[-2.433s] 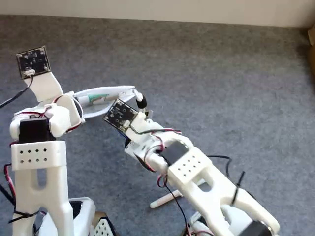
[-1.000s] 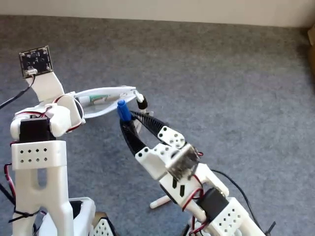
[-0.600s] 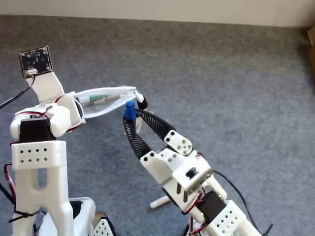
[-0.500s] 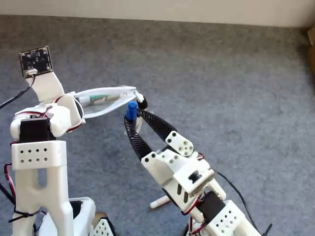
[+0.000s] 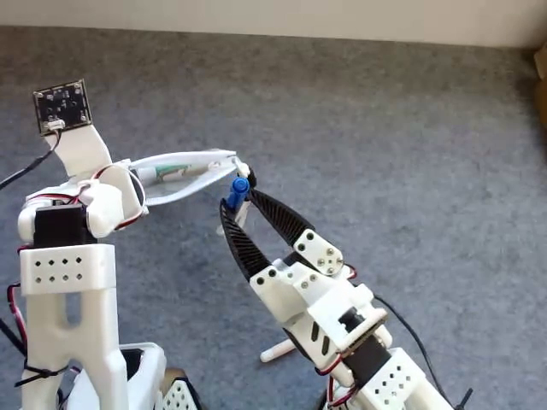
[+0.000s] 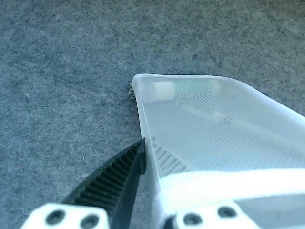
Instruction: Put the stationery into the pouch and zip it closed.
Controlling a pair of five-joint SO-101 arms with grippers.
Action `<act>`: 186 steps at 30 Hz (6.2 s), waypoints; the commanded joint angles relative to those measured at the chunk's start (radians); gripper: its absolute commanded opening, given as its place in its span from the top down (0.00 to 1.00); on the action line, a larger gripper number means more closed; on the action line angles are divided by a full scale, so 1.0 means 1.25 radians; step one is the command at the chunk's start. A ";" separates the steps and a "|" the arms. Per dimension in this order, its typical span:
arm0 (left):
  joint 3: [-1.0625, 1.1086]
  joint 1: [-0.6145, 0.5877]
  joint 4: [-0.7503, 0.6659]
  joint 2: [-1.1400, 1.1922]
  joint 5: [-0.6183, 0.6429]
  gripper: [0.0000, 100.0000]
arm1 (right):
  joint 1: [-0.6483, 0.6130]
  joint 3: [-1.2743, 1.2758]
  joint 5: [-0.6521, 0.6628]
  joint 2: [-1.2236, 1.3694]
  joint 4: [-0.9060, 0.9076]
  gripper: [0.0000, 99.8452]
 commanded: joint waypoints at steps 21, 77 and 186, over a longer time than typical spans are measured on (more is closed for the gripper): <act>-0.004 0.018 -0.017 -0.021 -0.006 0.97 | -0.008 -0.310 -0.010 0.219 -0.036 1.00; 0.015 0.002 -0.056 -0.023 -0.006 0.97 | -0.075 -0.159 -0.004 0.774 -0.435 0.87; 0.042 0.001 -0.095 -0.021 -0.007 0.97 | 0.348 -0.430 -0.532 0.629 1.455 0.83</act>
